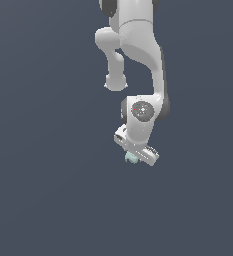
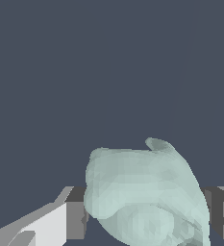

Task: Pick up the object and move it to a goal position.

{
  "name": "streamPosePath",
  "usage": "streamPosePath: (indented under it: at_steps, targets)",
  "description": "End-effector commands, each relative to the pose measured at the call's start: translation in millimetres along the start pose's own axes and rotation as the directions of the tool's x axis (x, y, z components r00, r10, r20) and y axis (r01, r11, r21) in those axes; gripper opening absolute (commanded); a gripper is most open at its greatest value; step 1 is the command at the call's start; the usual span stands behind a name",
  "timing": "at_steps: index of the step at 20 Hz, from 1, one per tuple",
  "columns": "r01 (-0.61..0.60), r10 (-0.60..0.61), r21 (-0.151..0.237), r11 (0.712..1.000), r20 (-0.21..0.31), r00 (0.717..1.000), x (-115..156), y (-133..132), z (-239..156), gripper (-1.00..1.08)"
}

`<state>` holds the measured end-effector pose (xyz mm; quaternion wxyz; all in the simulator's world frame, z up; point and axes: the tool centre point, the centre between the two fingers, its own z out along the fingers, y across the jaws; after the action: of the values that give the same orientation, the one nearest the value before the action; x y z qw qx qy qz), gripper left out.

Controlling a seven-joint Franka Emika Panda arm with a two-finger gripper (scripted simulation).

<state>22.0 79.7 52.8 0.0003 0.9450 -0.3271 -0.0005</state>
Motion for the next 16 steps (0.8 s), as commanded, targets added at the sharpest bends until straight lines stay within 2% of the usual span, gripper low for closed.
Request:
streamPosePath:
  at_steps: [1, 8, 16]
  targets:
    - [0.000, 0.000, 0.001, 1.000, -0.001, 1.000, -1, -3, -10, -1.00]
    - [0.000, 0.000, 0.001, 1.000, -0.001, 1.000, -6, -17, -60, -1.00]
    - [0.000, 0.000, 0.000, 1.000, -0.002, 1.000, -14, -42, -145, -1.00]
